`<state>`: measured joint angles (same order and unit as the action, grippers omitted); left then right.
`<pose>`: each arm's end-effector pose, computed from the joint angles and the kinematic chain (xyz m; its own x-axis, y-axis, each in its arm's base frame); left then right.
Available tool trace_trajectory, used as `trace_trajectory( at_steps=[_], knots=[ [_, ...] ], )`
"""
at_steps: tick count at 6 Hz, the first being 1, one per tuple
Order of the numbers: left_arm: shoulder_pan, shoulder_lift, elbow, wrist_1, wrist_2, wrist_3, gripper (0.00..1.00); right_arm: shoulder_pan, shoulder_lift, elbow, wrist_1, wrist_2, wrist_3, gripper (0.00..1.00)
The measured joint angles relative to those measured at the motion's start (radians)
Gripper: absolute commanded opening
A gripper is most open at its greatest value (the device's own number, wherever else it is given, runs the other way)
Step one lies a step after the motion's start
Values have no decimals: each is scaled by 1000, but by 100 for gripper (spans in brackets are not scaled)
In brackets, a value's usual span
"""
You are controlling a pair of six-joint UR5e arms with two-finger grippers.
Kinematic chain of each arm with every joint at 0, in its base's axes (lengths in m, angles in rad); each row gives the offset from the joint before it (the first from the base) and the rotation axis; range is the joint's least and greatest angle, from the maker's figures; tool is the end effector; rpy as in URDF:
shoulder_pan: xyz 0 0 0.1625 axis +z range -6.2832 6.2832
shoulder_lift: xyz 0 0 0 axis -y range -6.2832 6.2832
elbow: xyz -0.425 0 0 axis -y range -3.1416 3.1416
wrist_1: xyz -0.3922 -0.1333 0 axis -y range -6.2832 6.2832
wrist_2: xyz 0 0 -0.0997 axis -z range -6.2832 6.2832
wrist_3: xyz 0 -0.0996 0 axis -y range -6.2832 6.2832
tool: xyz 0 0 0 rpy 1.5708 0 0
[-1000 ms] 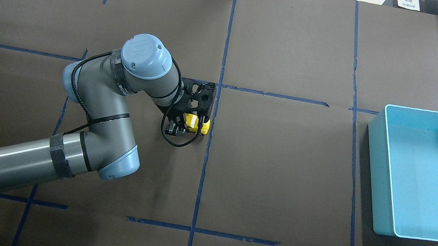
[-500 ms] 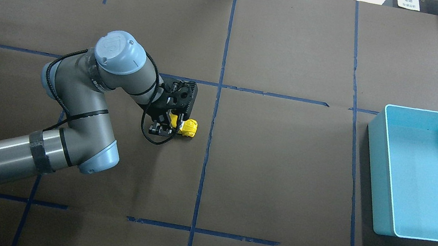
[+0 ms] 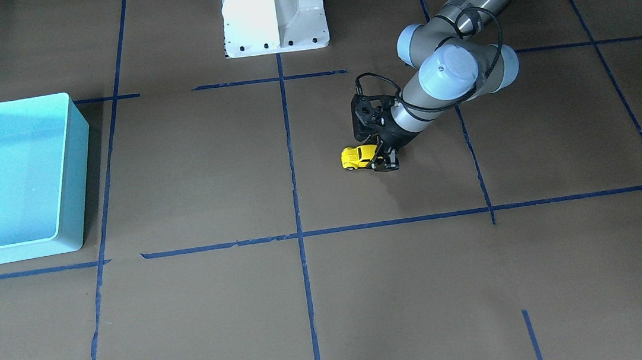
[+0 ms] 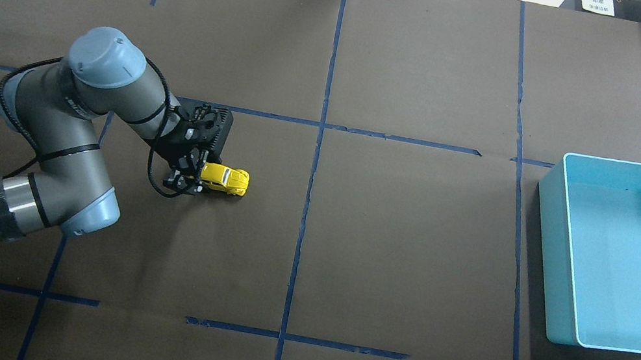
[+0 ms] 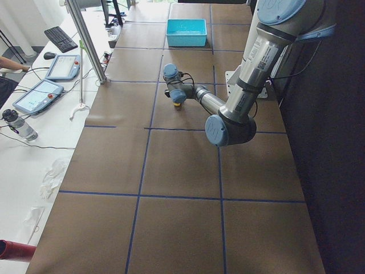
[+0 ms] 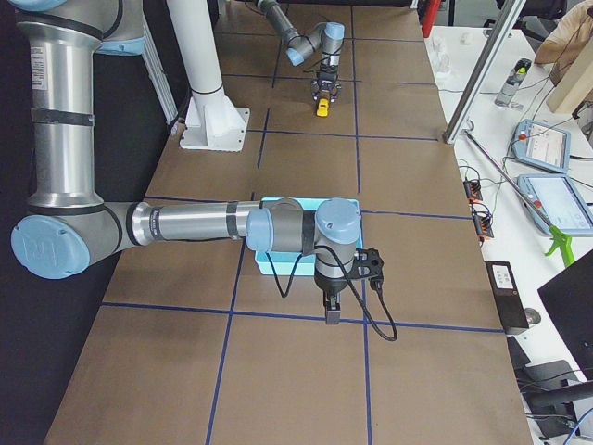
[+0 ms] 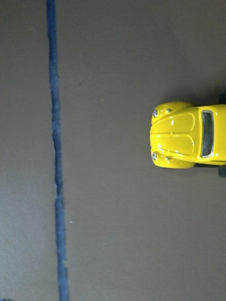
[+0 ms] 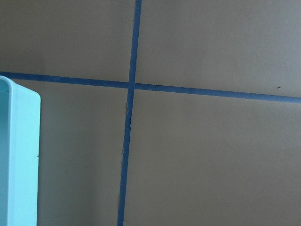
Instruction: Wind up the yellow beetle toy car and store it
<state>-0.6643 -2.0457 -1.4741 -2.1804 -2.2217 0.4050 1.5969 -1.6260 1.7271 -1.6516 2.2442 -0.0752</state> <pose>0.4903 -0.4766 0.3560 -0.0861 0.9960 0.0224 -0.4347 -0.0577 0.8987 0.0834 -0.4660 0.6231 0.7815 -0.0674 0.6202 0.0327 0.9972 0.0671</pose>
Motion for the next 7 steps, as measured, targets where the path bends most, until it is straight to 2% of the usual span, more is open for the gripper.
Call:
trace_trajectory(
  at_steps=[2,5,6,7],
  knots=[
    [-16,56,-32,-26,-8,-3,100,0,0,0,0,0,0,100],
    [-73,57,-51,15,-38,-10,100,0,0,0,0,0,0,100],
    [-105,54,-70,65,-50,-12,100,0,0,-1,0,-1,0,100],
    [-143,53,-134,183,-53,-13,100,0,-1,-7,0,-3,0,100]
  ],
)
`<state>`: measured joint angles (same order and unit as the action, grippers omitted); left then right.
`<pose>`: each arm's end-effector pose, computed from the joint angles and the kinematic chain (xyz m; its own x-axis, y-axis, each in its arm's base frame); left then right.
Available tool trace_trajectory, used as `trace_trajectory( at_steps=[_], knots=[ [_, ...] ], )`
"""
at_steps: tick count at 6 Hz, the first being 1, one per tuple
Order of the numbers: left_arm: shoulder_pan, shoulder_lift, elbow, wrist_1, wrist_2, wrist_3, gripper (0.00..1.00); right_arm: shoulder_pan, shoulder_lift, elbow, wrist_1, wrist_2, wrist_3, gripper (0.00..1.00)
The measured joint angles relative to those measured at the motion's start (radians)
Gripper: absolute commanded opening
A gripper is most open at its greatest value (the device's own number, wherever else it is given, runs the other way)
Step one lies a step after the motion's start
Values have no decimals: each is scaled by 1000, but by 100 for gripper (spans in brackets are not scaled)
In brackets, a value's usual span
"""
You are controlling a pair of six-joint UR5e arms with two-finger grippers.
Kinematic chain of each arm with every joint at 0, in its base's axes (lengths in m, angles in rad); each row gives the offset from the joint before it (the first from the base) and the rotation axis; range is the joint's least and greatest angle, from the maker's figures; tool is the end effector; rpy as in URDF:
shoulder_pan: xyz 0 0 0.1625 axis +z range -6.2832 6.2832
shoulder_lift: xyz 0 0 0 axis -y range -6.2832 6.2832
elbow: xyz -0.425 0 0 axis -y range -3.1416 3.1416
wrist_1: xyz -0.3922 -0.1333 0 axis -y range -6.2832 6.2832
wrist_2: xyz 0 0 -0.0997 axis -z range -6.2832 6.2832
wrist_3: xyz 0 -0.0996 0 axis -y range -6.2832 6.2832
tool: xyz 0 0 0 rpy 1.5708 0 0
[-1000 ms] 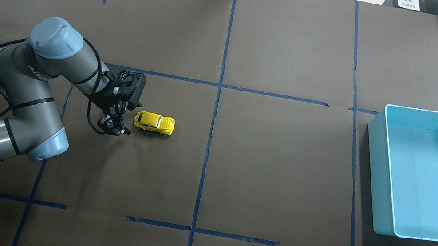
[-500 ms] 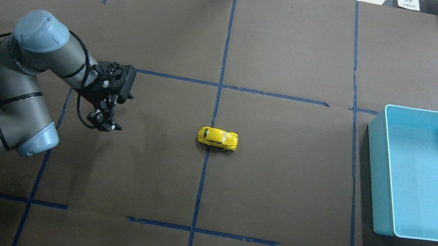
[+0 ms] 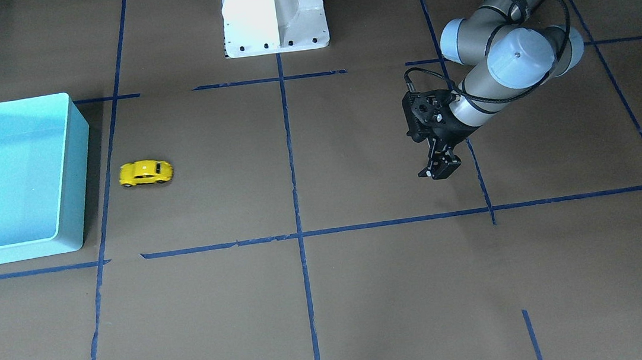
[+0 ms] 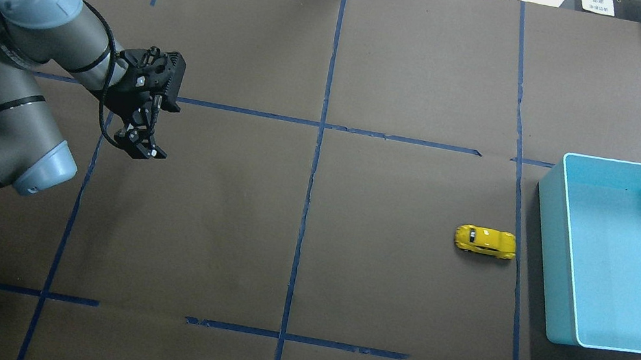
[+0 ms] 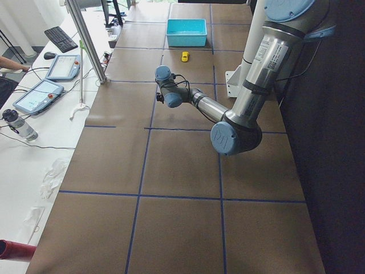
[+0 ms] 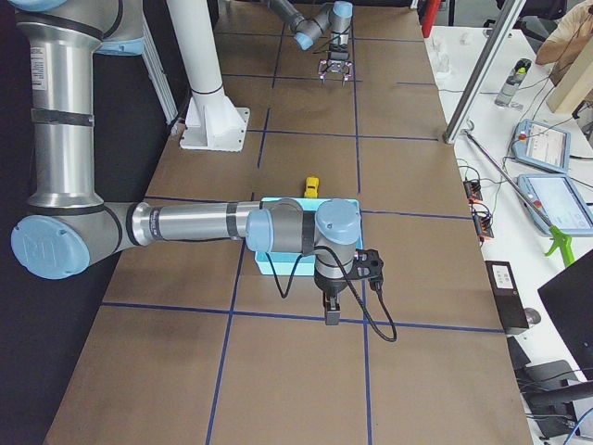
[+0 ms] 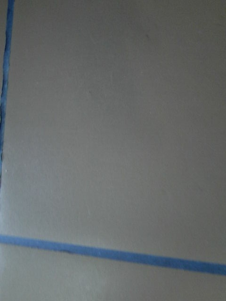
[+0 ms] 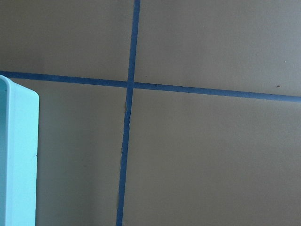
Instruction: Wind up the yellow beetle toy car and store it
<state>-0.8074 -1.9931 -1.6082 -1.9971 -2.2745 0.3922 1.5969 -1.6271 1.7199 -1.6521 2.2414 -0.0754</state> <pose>0.3980 -0.5155 0.3470 0.0217 0.9964 -0.0821 -0.4822 0.0824 0.8722 0.0836 -0.4652 0.6274 0.7831 -0.0620 0.6188 0.0330 0.9978 0.0583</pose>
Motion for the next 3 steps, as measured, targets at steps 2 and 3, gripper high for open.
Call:
trace_trajectory(
  at_steps=[2,3],
  knots=[
    [-91,30,-157,301,-3,13,100,-6,5,-94,54,18,5,100],
    [-151,60,-202,438,-3,16,100,-7,-1,-133,144,30,4,100]
  ],
)
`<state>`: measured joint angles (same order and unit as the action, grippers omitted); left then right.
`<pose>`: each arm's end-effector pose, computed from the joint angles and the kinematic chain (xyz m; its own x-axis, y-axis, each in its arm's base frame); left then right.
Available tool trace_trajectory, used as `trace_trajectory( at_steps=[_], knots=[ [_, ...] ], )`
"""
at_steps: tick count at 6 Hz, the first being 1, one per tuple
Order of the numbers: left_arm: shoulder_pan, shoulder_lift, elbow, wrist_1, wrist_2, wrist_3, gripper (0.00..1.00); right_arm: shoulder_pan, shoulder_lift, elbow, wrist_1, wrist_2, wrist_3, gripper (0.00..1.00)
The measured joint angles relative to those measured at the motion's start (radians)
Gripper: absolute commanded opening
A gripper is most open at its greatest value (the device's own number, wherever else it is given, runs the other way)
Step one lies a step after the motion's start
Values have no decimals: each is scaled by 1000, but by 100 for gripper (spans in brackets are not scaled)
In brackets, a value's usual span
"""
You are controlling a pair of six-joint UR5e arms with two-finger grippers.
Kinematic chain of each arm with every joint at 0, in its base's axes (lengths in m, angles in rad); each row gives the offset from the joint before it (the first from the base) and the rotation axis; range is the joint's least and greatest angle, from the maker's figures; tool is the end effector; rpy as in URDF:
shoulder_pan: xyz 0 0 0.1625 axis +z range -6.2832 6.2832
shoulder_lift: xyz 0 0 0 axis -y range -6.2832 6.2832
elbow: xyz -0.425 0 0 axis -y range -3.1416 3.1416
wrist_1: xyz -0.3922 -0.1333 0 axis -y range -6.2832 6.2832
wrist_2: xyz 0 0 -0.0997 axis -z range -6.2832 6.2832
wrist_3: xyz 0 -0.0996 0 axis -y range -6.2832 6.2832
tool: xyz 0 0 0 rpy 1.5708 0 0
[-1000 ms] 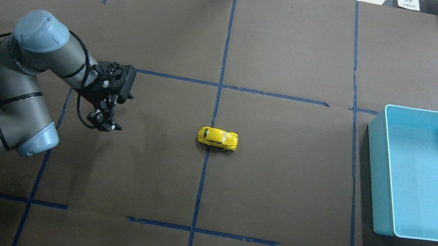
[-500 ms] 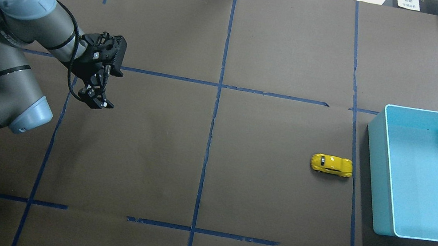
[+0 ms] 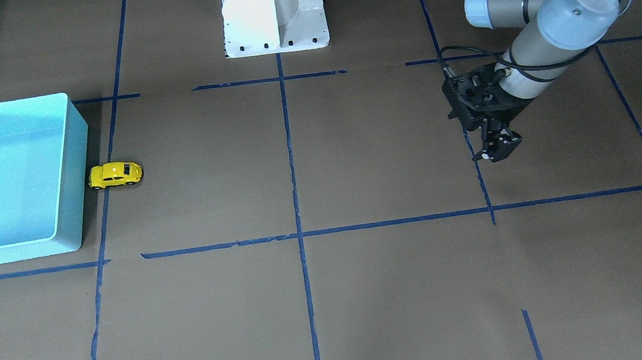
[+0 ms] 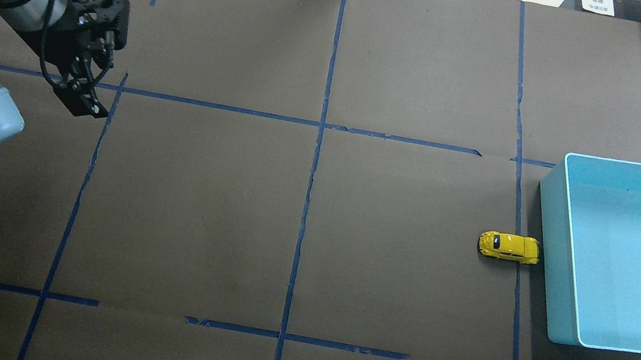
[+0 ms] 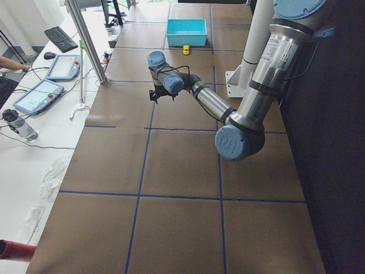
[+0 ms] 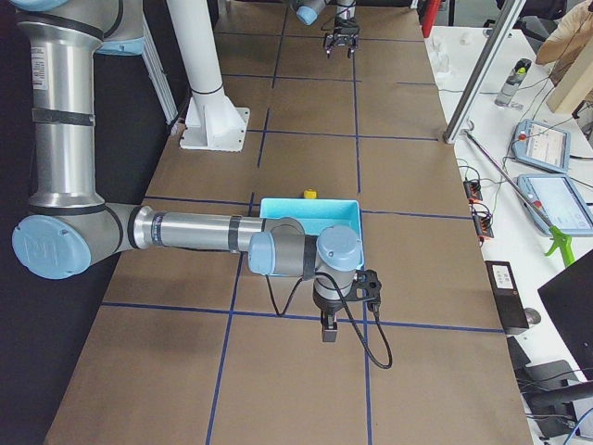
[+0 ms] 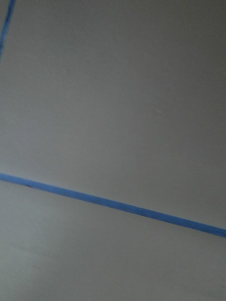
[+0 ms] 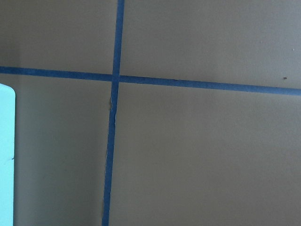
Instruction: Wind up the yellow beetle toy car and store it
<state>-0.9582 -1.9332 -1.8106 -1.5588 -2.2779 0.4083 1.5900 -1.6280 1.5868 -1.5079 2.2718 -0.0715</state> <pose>0.2882 -0.5294 0.3452 0.1904 0.9426 -0.2744 -0.6029 0.3329 0.7251 0.0781 -0.4675 0.6769 0.7637 -0.0707 0.6416 0.0355 0.9971 0.0677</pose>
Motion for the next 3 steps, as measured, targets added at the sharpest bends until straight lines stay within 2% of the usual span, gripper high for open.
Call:
trace_trajectory(
  at_steps=[1,2,3],
  knots=[
    [-58,9,-30,155,4,-4,100,-1,-4,-35,76,3,-1,100],
    [-122,14,-38,258,7,-19,100,-1,-6,-67,122,6,-3,100],
    [-201,22,-23,306,8,-108,100,-1,-8,-83,142,37,-6,100]
  ],
)
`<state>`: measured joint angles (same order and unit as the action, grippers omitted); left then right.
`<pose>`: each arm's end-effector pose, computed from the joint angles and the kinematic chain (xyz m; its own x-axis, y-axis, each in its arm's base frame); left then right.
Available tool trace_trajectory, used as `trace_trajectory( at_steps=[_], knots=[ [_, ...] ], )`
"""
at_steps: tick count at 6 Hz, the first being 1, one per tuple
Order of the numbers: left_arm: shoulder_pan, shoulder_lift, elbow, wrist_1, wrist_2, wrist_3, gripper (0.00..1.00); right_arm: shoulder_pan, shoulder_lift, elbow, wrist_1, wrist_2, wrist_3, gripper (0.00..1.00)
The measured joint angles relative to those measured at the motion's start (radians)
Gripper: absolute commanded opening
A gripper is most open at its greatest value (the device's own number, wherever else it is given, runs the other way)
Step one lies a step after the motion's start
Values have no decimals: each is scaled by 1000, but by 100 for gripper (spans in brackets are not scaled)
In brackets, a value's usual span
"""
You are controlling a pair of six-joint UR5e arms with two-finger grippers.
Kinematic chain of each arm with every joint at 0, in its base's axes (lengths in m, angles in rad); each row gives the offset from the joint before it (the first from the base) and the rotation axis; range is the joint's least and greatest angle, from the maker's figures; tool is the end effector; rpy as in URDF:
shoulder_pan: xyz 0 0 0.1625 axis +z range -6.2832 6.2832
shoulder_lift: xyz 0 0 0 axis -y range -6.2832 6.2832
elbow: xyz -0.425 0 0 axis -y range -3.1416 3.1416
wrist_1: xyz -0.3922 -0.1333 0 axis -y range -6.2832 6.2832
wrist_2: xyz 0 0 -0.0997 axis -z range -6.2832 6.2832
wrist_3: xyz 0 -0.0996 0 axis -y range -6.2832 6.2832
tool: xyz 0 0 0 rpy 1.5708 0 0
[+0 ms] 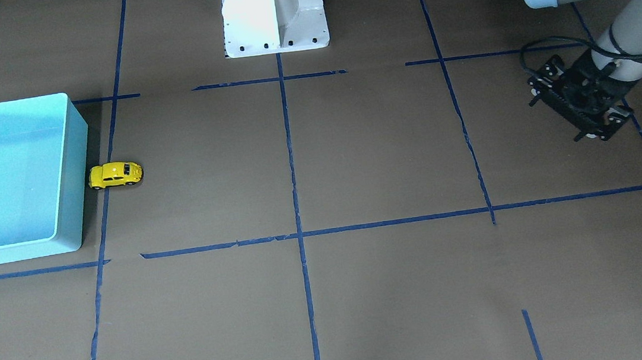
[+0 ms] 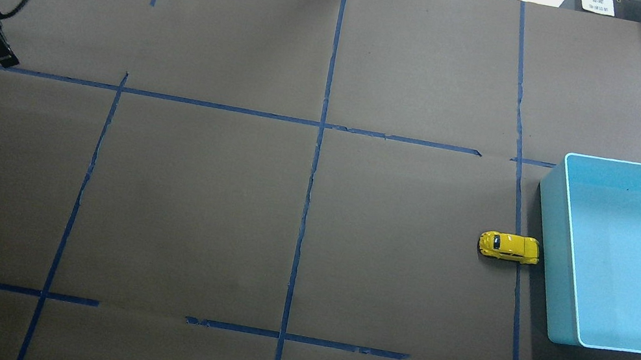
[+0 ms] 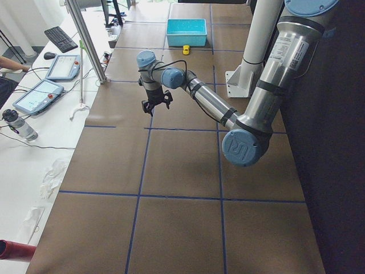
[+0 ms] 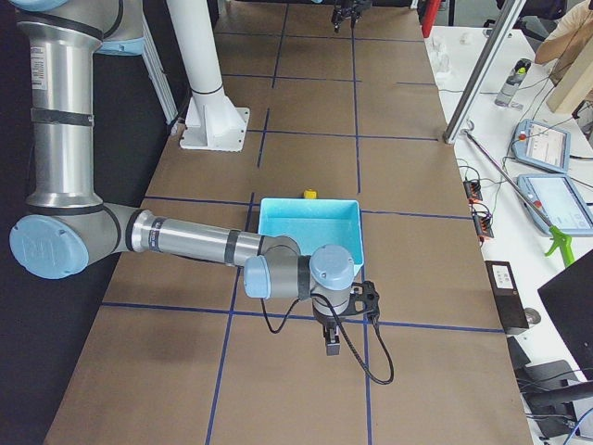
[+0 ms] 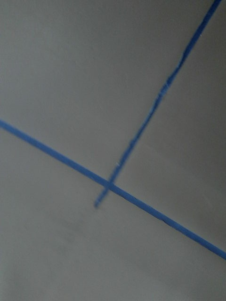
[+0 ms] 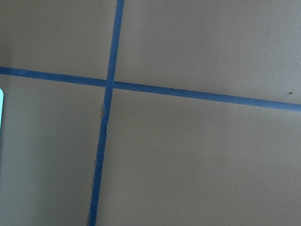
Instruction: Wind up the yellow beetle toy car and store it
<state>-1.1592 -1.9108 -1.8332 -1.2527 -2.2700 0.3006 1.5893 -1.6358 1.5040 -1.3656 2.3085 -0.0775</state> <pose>0.1694 -0.5611 0.3861 0.4873 0.7110 -0.5070 -0.5531 0.7006 0.4508 0.0749 -0.4647 0.7043 0.7400 -0.1127 0.6631 0.0390 0.9914 0.1250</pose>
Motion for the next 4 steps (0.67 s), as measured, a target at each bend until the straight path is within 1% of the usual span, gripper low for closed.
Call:
trace_trajectory(
  at_steps=[1,2,3,4],
  knots=[
    [-71,5,33,17,1,-128,100,-9,1,14,4,57,-3,100],
    [-122,21,60,15,0,-204,100,-28,1,65,-10,113,-4,100],
    [-161,58,74,-1,-1,-232,100,-81,7,152,-54,148,-4,100],
    [-210,117,82,-29,-2,-237,100,-175,30,247,-100,160,0,100]
  ],
)
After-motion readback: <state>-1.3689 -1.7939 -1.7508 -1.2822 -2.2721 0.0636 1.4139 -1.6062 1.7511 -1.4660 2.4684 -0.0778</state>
